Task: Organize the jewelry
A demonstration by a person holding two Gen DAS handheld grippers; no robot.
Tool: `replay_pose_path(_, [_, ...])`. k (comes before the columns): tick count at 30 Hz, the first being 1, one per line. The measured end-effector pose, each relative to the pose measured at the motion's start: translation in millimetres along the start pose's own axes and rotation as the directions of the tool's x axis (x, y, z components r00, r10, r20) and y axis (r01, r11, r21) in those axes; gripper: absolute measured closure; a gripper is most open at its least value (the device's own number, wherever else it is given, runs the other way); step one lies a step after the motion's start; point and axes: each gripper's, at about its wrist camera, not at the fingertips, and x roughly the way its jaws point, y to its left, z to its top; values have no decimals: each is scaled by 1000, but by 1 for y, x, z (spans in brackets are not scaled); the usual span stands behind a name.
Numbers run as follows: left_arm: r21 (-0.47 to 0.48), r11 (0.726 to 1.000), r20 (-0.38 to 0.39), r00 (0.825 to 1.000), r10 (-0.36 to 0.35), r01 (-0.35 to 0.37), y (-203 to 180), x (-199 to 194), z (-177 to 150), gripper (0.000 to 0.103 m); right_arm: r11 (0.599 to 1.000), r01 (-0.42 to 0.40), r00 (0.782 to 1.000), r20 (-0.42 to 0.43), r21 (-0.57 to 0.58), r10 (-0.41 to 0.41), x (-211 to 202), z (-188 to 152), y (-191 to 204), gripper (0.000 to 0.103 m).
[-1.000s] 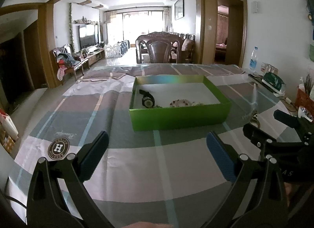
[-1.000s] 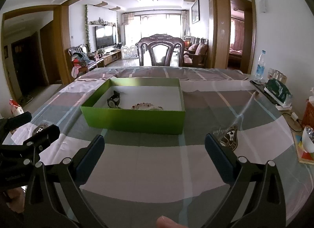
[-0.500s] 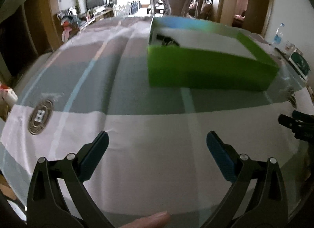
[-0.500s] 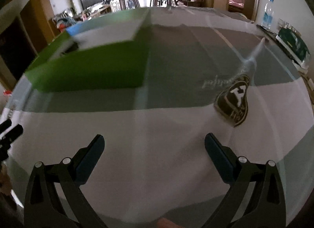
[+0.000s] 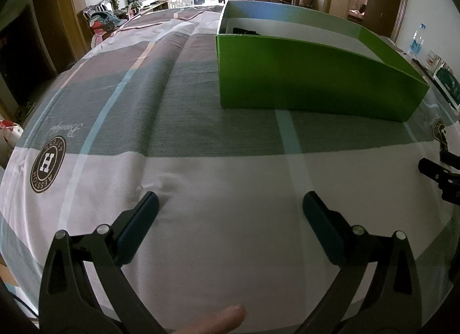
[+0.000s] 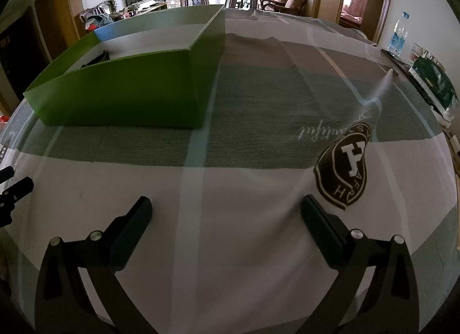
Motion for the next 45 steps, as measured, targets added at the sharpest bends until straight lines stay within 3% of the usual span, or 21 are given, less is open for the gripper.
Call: replay_pose_path(45, [0, 1000, -3, 1000, -8, 8, -5, 1, 9, 3, 1000, -2, 1000, -2, -1, 2, 0, 3, -1, 2])
